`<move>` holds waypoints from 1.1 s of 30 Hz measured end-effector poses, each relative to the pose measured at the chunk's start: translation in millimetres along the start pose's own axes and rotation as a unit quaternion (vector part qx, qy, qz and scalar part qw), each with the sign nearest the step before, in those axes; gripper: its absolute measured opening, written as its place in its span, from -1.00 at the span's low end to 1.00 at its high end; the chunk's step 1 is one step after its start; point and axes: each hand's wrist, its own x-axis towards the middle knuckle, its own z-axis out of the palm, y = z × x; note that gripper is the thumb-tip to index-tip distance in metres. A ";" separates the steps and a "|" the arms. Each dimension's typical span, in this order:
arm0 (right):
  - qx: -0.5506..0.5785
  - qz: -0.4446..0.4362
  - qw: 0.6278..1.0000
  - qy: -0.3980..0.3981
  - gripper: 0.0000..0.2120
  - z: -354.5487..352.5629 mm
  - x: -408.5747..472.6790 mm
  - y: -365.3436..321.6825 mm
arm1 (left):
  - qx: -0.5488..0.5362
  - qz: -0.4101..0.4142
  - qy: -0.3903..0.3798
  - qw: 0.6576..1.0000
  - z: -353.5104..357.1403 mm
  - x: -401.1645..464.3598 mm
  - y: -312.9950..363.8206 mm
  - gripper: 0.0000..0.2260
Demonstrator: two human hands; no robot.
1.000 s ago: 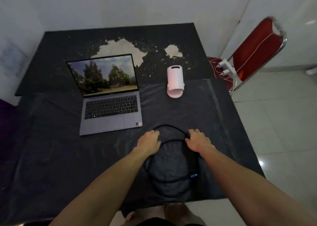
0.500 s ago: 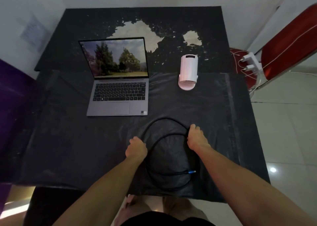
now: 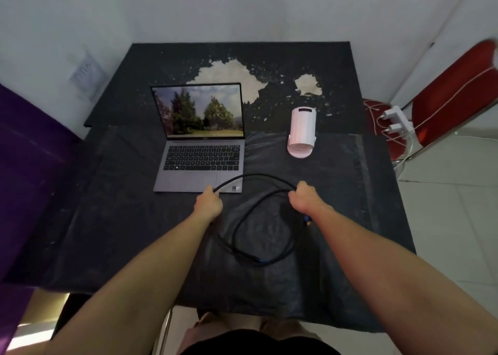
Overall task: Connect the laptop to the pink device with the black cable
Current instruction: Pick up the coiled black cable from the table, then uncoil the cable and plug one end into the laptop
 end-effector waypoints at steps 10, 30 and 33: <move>-0.038 -0.140 0.975 0.168 -0.68 -108.7 -8.3 -133.3 | -0.184 0.033 -0.020 0.982 -154.2 38.7 63.5 -0.65; -0.048 -0.117 0.879 0.459 -0.78 -225.8 -7.5 -343.8 | -0.166 0.284 -0.010 0.944 -374.5 168.1 37.8 -0.79; -0.035 -0.114 0.877 0.465 -0.81 -234.4 16.6 -364.1 | -0.099 0.259 0.008 0.961 -380.3 203.4 29.2 -0.74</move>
